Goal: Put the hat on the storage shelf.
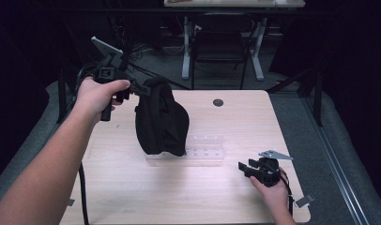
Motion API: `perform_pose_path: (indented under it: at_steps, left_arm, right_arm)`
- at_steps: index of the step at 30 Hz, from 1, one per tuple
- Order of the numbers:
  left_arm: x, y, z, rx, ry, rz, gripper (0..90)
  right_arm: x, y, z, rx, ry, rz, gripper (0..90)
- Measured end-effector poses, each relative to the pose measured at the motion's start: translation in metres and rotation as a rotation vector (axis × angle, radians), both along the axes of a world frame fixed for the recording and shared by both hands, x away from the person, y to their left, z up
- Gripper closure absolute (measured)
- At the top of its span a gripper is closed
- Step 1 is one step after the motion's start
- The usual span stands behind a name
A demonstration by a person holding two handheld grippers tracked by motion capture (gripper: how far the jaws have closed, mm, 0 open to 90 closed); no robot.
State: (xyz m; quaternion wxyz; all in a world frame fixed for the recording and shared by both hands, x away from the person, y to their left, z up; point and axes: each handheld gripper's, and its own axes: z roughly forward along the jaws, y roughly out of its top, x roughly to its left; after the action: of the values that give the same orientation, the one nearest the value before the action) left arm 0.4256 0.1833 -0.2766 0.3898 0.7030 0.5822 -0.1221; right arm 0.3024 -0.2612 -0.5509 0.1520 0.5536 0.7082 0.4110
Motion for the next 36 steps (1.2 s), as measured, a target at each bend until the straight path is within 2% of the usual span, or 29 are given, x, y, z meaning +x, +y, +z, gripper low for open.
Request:
perform_pose_path:
  at_steps: [7,19,24,28,36]
  left_arm:
    - [0.003,-0.004,-0.004,0.028,0.003,0.003,85.7]
    - [0.002,0.004,-0.008,0.036,0.009,0.042,85.6]
    - [0.001,0.002,-0.009,0.030,0.005,0.033,85.6]
    - [0.001,-0.002,-0.008,0.027,0.001,0.031,85.5]
    - [-0.001,-0.016,-0.002,0.035,-0.005,0.024,85.5]
  right_arm:
    - [0.000,-0.001,0.001,0.000,-0.005,-0.003,48.2]
    - [-0.001,0.000,0.002,0.003,-0.012,0.001,48.0]
    - [-0.001,0.003,0.004,-0.007,-0.021,0.012,48.0]
    - [0.000,0.006,0.006,-0.017,-0.026,0.028,48.1]
    - [0.002,0.030,0.017,-0.066,-0.040,0.093,52.6]
